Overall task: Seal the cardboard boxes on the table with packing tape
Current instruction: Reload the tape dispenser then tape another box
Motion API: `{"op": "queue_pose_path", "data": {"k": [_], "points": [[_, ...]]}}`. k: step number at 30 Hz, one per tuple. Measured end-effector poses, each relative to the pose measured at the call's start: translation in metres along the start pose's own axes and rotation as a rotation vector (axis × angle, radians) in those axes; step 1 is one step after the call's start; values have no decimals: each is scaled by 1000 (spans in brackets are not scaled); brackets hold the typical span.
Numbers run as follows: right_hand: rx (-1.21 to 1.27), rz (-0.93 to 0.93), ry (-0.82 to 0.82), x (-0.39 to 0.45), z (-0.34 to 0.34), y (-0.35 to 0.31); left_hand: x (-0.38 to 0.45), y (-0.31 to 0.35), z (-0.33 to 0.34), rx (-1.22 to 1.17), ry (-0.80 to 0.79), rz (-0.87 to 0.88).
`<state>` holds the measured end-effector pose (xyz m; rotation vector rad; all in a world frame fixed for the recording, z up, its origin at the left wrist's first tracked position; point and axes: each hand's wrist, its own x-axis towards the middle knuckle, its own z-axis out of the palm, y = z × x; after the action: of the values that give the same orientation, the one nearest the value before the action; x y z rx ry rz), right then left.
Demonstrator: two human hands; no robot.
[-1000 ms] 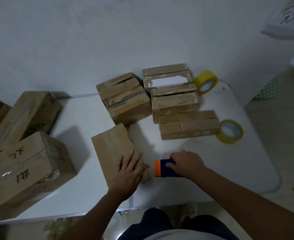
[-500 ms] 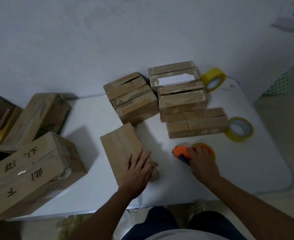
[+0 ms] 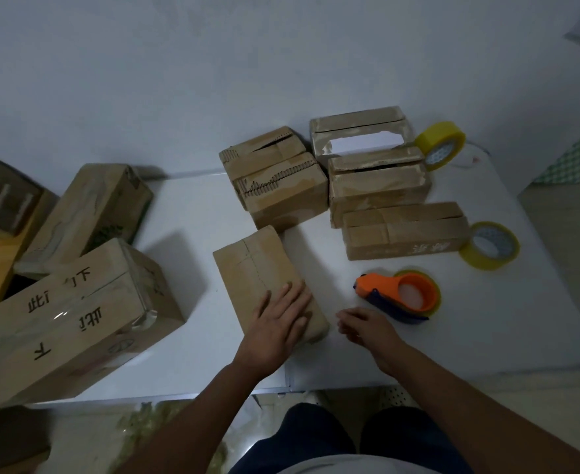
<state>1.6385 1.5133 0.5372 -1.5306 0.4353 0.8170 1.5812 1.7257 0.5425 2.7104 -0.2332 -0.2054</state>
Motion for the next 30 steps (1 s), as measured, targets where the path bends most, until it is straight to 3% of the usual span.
{"op": "queue_pose_path", "data": {"k": [5,19,21,30], "points": [[-80,-149,108,-1,6,6,-28,-7,19,86,-6,-69],[-146,-336,146,0,5,9,-29,-4,36,434,36,-19],[-172,-360,153,1,5,11,-27,1,31,425,-8,-49],[-234,-423,166,8,10,10,2,31,32,334,79,-307]]}}
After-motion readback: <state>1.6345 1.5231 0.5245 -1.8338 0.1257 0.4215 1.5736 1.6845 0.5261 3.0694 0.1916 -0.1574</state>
